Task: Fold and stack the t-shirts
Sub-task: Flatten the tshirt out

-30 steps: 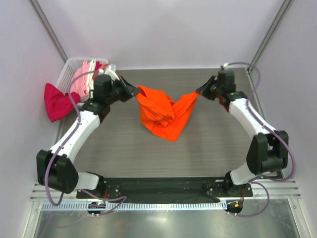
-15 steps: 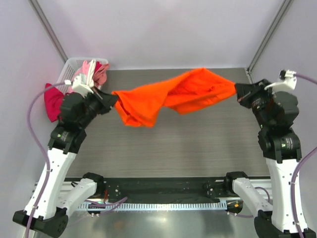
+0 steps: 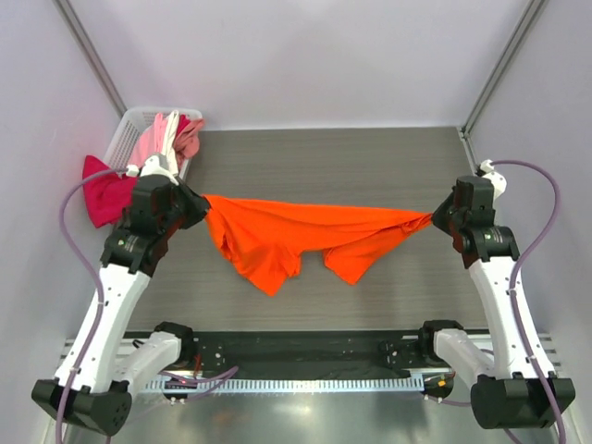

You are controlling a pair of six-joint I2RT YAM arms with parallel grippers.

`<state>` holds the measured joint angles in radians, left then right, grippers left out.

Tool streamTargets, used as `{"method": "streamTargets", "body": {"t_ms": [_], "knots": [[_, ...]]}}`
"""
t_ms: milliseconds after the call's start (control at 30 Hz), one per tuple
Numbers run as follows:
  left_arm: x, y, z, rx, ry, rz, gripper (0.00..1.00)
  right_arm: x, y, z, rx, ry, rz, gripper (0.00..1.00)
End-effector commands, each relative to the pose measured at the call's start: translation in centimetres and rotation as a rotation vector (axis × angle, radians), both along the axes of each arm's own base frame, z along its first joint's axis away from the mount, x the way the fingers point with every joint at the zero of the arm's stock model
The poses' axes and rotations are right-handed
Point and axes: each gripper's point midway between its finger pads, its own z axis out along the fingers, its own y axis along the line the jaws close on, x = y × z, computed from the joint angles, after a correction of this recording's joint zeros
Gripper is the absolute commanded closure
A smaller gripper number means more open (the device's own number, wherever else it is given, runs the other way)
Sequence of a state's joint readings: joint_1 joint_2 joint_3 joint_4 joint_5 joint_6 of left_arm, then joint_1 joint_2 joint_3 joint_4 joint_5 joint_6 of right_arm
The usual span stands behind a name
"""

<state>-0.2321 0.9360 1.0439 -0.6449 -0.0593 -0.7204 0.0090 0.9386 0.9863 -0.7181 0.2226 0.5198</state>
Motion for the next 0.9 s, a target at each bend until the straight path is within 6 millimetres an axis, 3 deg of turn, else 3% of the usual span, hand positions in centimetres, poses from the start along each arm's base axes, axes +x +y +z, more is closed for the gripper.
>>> {"method": "streamTargets", "body": {"t_ms": [0,200,300,367,467,533,633,667,700,733,767,800,833,867], "knots": [[-1.4,1.8,5.5,0.035,-0.127,0.043,1.00,0.2,-1.8,5.3,-0.053,-0.169,-0.057,0.99],[-6.4,2.4,10.3,-0.004,-0.238,0.018,1.00,-3.1,-0.5,11.1,-0.041,-0.335,0.022,0.99],[-8.5,2.4,11.4,-0.034,-0.269,0.005,1.00,-4.9,-0.1,13.3,-0.046,-0.404,0.047,0.99],[-8.8,2.3,11.6,-0.049,-0.273,0.001,1.00,-6.1,-0.1,14.6,-0.051,-0.440,0.048,0.99],[-7.6,2.1,11.3,-0.046,-0.256,0.003,1.00,-5.6,-0.5,14.4,-0.066,-0.413,0.032,0.99],[-5.5,1.7,10.8,-0.031,-0.212,0.007,1.00,-4.8,-1.1,14.0,-0.082,-0.377,0.009,0.99],[-1.3,0.7,8.9,-0.012,-0.119,0.004,1.00,-1.6,-1.2,11.5,-0.080,-0.262,0.014,0.99],[0.1,0.3,8.4,-0.021,-0.114,0.006,1.00,0.3,-0.8,9.5,-0.064,-0.190,0.035,0.99],[2.7,-0.7,6.3,-0.025,-0.058,-0.008,0.90,2.4,0.0,7.4,-0.027,-0.125,0.071,0.83],[3.5,-0.9,5.0,-0.016,-0.016,-0.008,0.75,2.6,0.4,7.5,-0.009,-0.135,0.080,0.83],[5.1,-1.6,4.1,-0.037,0.001,-0.016,0.56,4.0,0.5,5.5,0.009,-0.069,0.078,0.37],[5.9,-2.0,3.0,-0.041,0.032,-0.024,0.42,4.5,0.7,4.9,0.025,-0.057,0.076,0.22],[7.1,-2.4,0.9,-0.035,0.095,-0.020,0.29,4.9,1.1,4.4,0.042,-0.056,0.087,0.16],[7.3,-2.9,0.5,-0.051,0.115,-0.041,0.15,5.1,1.3,4.0,0.058,-0.055,0.090,0.13]]}}
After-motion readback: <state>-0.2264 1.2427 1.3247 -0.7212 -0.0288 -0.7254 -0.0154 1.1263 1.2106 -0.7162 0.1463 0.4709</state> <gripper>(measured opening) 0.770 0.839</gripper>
